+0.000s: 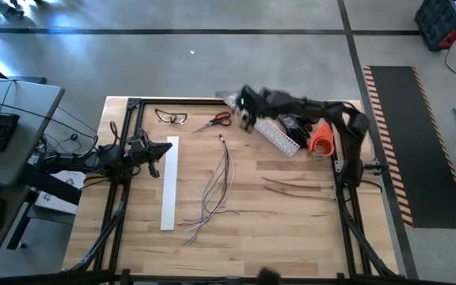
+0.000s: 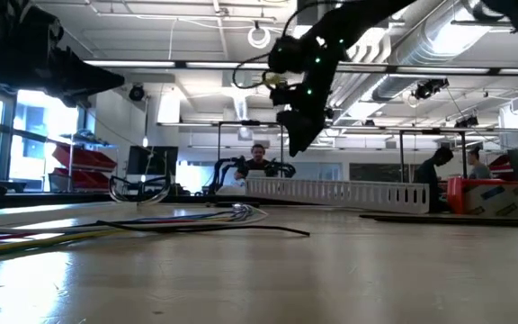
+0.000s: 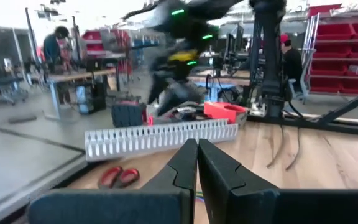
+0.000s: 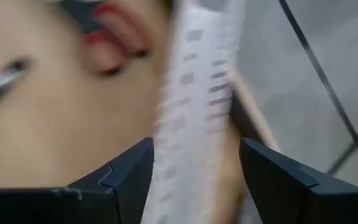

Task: Ziptie cables
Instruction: Wrap the bottom black zip tie on the cable wires

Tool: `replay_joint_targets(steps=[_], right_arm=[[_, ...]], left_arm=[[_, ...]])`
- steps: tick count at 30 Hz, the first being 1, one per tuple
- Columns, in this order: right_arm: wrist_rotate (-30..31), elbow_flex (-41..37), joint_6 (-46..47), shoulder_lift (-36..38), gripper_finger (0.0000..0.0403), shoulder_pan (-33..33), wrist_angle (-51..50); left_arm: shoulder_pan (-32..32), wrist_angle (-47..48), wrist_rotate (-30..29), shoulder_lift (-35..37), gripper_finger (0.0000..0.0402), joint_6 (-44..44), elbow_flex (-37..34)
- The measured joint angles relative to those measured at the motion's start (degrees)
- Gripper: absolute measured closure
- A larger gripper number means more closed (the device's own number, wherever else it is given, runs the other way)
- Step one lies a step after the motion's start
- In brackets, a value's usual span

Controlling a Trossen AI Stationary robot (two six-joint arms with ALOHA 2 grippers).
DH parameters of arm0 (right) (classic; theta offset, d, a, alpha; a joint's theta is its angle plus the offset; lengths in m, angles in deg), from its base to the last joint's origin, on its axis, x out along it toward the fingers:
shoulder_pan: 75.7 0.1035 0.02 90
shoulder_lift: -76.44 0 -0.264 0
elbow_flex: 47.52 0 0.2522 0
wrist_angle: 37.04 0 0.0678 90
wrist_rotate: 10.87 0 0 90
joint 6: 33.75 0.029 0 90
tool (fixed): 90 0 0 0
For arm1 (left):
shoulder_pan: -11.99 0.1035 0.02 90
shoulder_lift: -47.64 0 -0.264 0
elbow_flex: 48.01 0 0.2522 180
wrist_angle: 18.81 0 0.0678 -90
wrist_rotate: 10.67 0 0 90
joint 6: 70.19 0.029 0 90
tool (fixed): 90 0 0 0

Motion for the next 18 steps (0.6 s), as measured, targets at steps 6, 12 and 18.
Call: replay_joint_targets(steps=[6, 12, 18], right_arm=[[0.70, -18.92, 9.32, 9.58, 0.0194, 13.76, 12.84], [1.52, -28.81, 20.75, 11.04, 0.0199, 20.55, 35.38], [3.14, -25.00, 19.27, 0.05, 0.0199, 17.26, 55.26]], left_arm=[[0.00, -0.02, 0.17, 0.00, 0.0401, -1.91, 0.00], [0.02, -0.03, 0.26, 0.00, 0.0401, -1.93, 0.00], [0.00, 0.03, 0.57, -0.36, 0.0401, -2.86, 0.00]])
